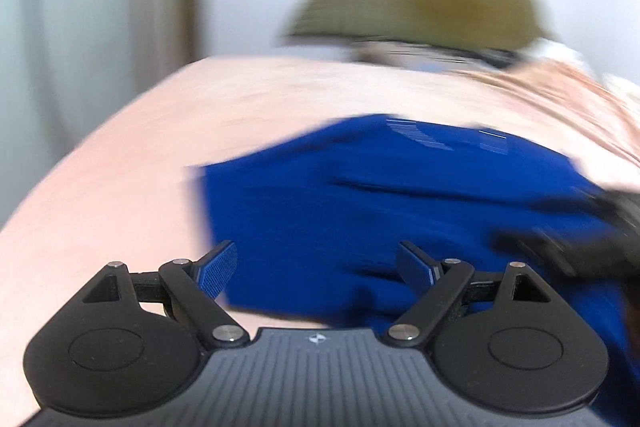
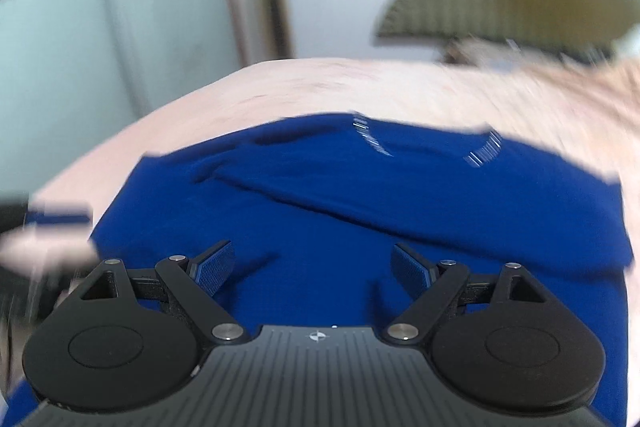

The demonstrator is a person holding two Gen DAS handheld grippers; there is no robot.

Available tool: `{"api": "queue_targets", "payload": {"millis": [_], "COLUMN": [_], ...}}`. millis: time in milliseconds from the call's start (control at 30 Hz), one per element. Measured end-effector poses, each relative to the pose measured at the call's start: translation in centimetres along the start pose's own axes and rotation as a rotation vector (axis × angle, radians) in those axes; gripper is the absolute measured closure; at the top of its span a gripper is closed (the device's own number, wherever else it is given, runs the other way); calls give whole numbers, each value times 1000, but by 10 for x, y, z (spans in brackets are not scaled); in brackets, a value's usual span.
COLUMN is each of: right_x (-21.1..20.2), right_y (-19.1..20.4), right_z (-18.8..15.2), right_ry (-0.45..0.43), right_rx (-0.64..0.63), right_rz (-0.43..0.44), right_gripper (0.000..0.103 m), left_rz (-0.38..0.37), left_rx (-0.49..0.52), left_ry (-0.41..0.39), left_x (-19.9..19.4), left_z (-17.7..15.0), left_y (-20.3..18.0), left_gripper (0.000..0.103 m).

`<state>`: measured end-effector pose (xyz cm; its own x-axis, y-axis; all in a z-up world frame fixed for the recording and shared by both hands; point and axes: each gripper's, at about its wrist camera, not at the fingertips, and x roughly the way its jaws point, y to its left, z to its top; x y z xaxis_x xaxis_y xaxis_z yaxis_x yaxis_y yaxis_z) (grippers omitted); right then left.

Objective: Fold small clothes

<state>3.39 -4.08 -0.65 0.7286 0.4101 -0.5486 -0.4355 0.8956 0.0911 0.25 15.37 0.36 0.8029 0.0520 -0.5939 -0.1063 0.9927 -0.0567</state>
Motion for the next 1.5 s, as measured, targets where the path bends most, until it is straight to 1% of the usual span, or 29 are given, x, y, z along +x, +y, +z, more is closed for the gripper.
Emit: {"api": "queue_targets", "payload": {"millis": [33, 67, 100, 133, 200, 233, 267, 300, 333, 367, 433, 467, 500, 567, 633, 700, 800, 833, 867, 900, 933, 1000, 1033, 1067, 1167, 1267, 1367, 1433, 1500], "right_x": [1, 2, 4, 6, 11, 14, 19, 23, 27, 31, 38, 41, 42, 41, 42, 48, 64, 71, 75, 77, 76, 70, 63, 56, 24, -7, -30, -32, -27], "right_y": [13, 26, 40, 53, 77, 88, 98, 107, 112, 118, 128, 131, 135, 143, 145, 147, 149, 149, 151, 150, 148, 136, 127, 114, 57, -12, -75, -111, -135], "right_z": [2, 2, 2, 3, 2, 0, -2, -5, -8, -11, -17, -22, -29, -40, -43, -39, -32, -31, -31, -30, -27, -18, -11, -2, 23, 30, 13, -5, -26], "right_ry": [-8, -18, -31, -45, -73, -76, -72, -67, -62, -53, -14, 11, 20, 4, -8, -9, -39, -45, -56, -66, -68, -75, -89, -101, -155, -202, -195, -147, -93], "right_rx": [-56, -114, -184, -251, -389, -459, -524, -581, -625, -670, -751, -798, -850, -945, -975, -971, -975, -975, -971, -957, -926, -810, -718, -614, -271, 43, 310, 469, 609], "right_rz": [5, 7, 4, -4, -24, -37, -59, -82, -99, -116, -140, -138, -143, -181, -205, -224, -244, -245, -243, -234, -216, -172, -145, -119, -88, -69, -85, -74, -36], "right_gripper": [16, 18, 19, 21, 28, 36, 43, 46, 52, 55, 55, 56, 58, 58, 59, 59, 59, 60, 68, 75, 93, 94, 98, 100, 100, 100, 98, 97, 94], "left_rz": [41, 64, 77, 104, 151, 159, 159, 156, 154, 155, 152, 146, 141, 136, 140, 147, 148, 146, 142, 139, 138, 139, 137, 131, 88, 34, -5, -45, -74], "left_rx": [-41, -66, -69, -55, -21, 0, 11, 21, 26, 28, 13, 1, -7, -12, -3, 8, 9, 5, -1, -6, -12, -14, -6, 7, 77, 197, 289, 333, 387], "left_ry": [22, 36, 50, 73, 96, 105, 112, 118, 121, 125, 138, 144, 147, 148, 150, 149, 147, 149, 151, 150, 146, 120, 104, 79, 18, 5, 8, 12, 15], "left_x": [6, 11, 16, 23, 28, 30, 26, 27, 28, 29, 26, 27, 29, 27, 31, 36, 35, 35, 36, 35, 34, 27, 22, 17, 1, -6, -7, -7, -6], "left_z": [4, 6, 7, 8, 5, 3, -2, -4, -5, -7, -8, -9, -7, -7, -8, -9, -10, -10, -10, -10, -9, -8, -7, -6, -2, -1, -5, -9, -13], "left_y": [9, 17, 20, 21, 16, 12, 14, 11, 10, 10, 17, 19, 20, 21, 20, 18, 17, 18, 20, 21, 22, 21, 20, 17, 2, -21, -44, -58, -74], "left_gripper": [16, 16, 16, 16, 17, 17, 17, 17, 17, 16, 16, 16, 16, 16, 16, 16, 16, 16, 16, 16, 16, 16, 16, 16, 16, 16, 16, 16, 16]}}
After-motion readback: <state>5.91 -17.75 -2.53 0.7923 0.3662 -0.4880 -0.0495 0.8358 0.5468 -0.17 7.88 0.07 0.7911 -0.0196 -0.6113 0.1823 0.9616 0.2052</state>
